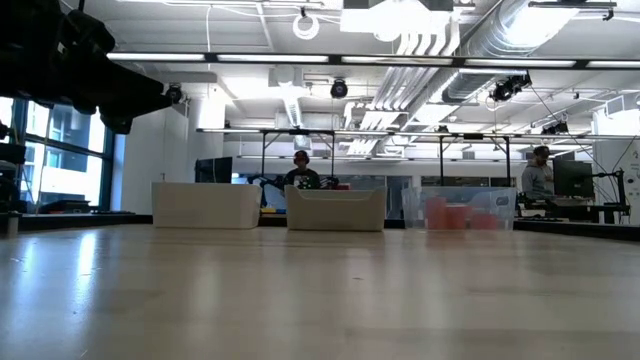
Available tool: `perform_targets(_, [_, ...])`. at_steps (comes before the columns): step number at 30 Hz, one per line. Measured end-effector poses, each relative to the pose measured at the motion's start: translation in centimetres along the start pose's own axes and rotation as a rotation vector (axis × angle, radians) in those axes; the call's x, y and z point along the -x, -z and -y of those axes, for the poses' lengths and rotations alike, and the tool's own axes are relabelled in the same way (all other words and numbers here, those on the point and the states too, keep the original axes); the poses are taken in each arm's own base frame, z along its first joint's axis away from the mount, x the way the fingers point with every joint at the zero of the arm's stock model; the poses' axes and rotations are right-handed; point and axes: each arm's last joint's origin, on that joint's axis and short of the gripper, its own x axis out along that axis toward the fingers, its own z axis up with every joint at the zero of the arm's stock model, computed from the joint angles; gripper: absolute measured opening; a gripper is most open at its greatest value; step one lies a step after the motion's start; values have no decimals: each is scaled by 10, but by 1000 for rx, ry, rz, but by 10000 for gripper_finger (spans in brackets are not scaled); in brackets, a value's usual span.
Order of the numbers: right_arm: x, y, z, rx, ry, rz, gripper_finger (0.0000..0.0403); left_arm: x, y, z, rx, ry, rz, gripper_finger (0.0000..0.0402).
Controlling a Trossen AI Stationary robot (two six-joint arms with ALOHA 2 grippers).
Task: Sort & place blocks by color
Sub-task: Return to Home Position
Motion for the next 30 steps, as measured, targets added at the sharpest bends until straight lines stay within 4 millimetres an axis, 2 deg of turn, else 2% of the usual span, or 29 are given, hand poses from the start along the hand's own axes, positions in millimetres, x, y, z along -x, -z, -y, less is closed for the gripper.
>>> perform_targets(4, [5,4,1,64,-5,-43,122,0,0,0,0,0,0,156])
perform_targets(7, [5,14,3,82,4,-105,122,0,0,0,0,-1,0,156])
perform_targets(14, [5,72,16,20,15,-165,122,0,0,0,0,-2,0,156])
perform_targets(22, [18,130,31,-67,-78,-35,122,0,0,0,0,-2,0,156])
perform_targets(30, [38,169,46,-88,-107,51,122,0,0,0,0,-2,1,156])
